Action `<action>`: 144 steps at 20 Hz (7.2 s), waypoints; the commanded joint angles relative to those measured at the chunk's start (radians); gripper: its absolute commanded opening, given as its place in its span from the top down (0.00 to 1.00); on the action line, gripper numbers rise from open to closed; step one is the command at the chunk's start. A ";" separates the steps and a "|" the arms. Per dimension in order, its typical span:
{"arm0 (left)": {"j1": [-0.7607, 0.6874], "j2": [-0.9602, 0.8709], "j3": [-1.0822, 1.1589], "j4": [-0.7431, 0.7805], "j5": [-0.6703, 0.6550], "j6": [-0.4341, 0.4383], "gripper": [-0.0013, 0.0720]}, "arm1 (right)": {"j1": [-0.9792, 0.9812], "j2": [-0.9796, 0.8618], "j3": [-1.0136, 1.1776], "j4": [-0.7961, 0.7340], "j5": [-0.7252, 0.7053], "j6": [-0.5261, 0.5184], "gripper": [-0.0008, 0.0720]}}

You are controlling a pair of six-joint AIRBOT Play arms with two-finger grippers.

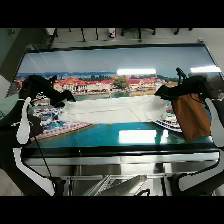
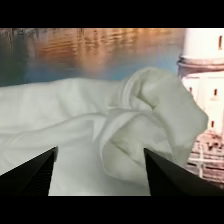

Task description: Fold the shirts.

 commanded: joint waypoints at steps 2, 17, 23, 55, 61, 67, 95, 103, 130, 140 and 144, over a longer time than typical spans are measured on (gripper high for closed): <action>-0.002 -0.017 0.125 0.001 0.095 -0.011 0.01 | -0.077 -0.017 0.053 -0.085 -0.200 0.005 0.05; -0.055 -0.007 0.264 -0.003 0.203 -0.104 0.96 | -0.017 -0.191 0.040 -0.002 -0.140 -0.015 0.96; -0.310 -0.034 0.264 0.000 0.020 -0.087 0.96 | -0.021 -0.111 0.042 -0.002 -0.143 -0.015 0.97; -0.031 0.428 0.314 -0.306 0.044 -0.047 0.96 | 0.457 0.153 0.280 0.153 0.002 0.077 0.96; 0.040 0.649 0.123 -0.306 -0.033 0.021 0.96 | 1.051 -0.212 0.282 0.143 0.947 0.118 0.19; 0.040 0.782 -0.110 -0.304 -0.130 0.081 0.96 | 0.800 -0.111 0.282 0.117 0.524 0.122 0.19; 0.039 0.807 -0.133 -0.305 -0.127 0.091 0.96 | 0.424 -0.185 0.104 0.197 0.011 0.170 0.97; 0.038 0.807 -0.133 -0.305 -0.130 0.091 0.96 | 0.156 0.011 0.612 0.198 -0.048 0.244 0.97; -0.120 0.695 -0.134 -0.306 -0.130 0.090 0.96 | -0.333 -0.011 0.552 0.240 0.218 0.272 0.97; -0.121 0.702 -0.134 -0.306 -0.101 0.091 0.96 | -0.333 0.108 0.526 -0.242 -0.254 0.636 0.97; -0.121 0.702 -0.134 -0.306 -0.079 0.091 0.96 | -0.333 0.193 0.502 -0.413 -0.437 0.722 0.97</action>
